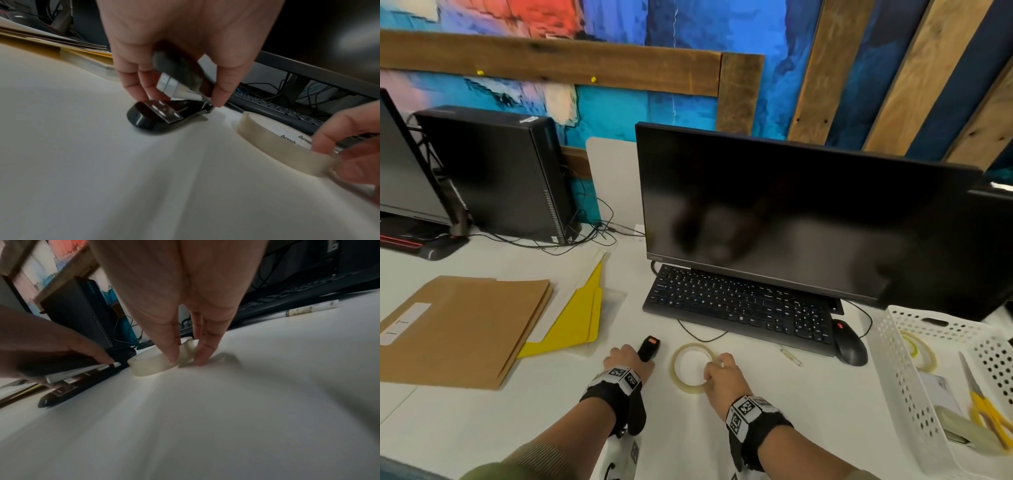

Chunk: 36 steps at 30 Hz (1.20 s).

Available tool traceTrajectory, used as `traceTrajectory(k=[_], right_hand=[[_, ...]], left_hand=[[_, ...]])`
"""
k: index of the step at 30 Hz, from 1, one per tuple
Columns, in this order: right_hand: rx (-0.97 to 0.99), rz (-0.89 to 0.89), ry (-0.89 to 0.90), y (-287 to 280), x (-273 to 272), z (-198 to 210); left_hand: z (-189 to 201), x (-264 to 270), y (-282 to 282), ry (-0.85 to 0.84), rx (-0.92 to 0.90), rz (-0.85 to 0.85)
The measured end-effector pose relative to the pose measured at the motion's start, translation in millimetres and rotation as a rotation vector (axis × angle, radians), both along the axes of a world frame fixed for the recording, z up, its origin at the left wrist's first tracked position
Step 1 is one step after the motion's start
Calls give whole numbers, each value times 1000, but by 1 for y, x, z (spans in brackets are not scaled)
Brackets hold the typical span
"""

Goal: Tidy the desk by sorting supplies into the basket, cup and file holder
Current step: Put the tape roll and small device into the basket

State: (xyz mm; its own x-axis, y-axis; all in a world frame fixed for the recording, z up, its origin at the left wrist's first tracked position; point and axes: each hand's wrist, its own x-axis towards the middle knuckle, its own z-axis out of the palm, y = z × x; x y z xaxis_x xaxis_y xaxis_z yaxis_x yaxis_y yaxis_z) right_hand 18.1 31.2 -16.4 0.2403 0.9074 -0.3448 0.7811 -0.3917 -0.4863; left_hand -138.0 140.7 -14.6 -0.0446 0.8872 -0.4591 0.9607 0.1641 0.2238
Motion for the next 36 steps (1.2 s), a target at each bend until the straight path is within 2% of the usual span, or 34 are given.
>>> traceTrajectory(k=[10,15,20,26,36], right_hand=[[47,-163,80,-22,29,-8],[61,-212,39,-41,54,3],[130,-279,35,-70,87,25],[262,-436,79,-117,147,58],[327,-646,-3,-187,240,80]], left_hand=[[6,19,-20,-192,13,-18],[13,39,-37,-267,32,-81],[34,75,-61,-412,46,-95],[57,148,-95,-570,59,-197],[63,275,-159,-844,-99,-232]])
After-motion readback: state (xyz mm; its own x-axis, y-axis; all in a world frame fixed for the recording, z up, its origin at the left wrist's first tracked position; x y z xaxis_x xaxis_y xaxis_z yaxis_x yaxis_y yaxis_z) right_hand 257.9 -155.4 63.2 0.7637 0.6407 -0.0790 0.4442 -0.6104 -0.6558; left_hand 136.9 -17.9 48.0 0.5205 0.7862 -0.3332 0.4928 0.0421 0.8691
